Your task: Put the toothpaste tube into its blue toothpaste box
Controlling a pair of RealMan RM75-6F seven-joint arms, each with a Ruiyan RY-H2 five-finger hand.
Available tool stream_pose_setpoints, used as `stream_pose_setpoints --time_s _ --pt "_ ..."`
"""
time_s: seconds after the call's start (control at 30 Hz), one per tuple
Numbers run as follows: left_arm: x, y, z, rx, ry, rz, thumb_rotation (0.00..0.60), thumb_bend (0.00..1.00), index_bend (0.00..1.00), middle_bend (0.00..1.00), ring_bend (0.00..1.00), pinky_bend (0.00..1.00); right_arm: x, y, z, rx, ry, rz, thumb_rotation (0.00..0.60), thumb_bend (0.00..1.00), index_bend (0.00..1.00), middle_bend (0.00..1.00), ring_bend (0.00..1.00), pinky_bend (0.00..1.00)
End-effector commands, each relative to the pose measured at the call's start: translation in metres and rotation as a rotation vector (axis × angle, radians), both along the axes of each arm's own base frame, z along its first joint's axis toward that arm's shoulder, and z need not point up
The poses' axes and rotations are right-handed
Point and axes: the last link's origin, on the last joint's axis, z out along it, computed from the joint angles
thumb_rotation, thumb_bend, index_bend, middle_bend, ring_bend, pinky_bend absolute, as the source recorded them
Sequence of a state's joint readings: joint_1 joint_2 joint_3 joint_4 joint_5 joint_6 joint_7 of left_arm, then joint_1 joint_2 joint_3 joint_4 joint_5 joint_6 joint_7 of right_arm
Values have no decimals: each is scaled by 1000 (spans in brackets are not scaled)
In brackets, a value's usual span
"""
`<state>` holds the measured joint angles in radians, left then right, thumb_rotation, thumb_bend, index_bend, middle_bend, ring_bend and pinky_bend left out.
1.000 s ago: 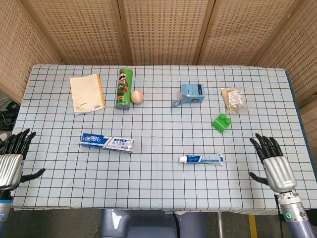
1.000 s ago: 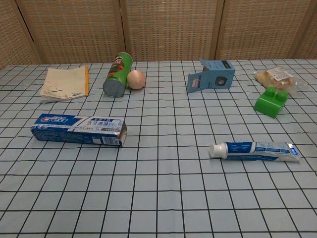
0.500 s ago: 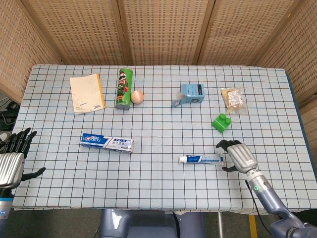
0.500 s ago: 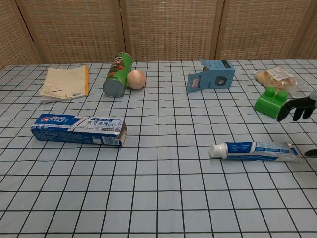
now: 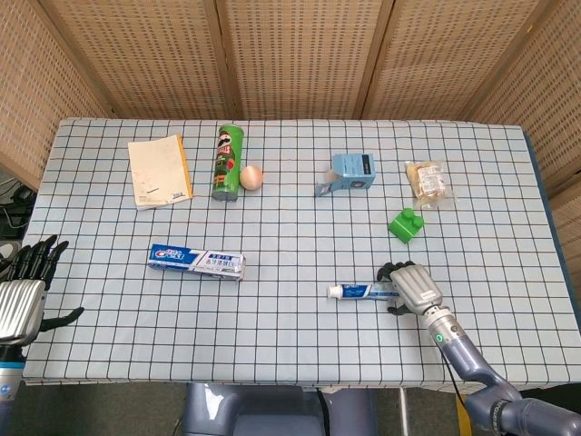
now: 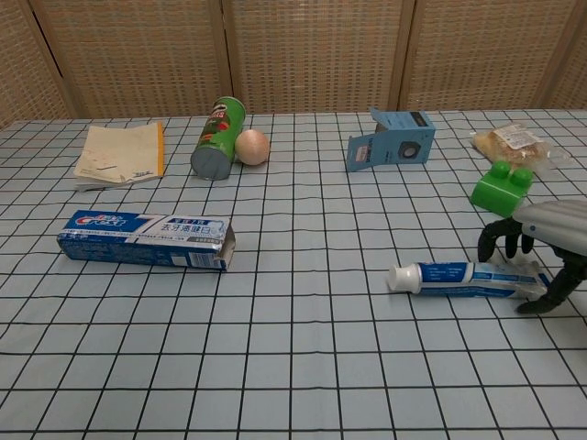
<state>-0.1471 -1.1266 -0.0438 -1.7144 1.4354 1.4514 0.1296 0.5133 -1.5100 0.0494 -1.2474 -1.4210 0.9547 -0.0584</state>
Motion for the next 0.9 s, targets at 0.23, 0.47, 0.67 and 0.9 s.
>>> stream_pose_setpoints --time_s 0.23,0.47,0.67,0.9 --pt "0 1 -1 -4 3 1 600 0 0 0 0 0 0 -3 -2 9 -7 -14 600 399 462 458 449 447" --pt "0 1 -2 -4 3 3 600 0 0 0 0 0 -8 -5 0 13 15 -46 600 501 577 570 557 541" --pt "-1 2 -3 -11 6 2 600 0 0 0 0 0 -8 -3 7 13 -15 -63 600 635 652 637 630 625" --pt "-1 5 -5 -21 16 4 600 0 0 0 0 0 4 -1 22 7 -49 -34 600 676 668 650 643 639"
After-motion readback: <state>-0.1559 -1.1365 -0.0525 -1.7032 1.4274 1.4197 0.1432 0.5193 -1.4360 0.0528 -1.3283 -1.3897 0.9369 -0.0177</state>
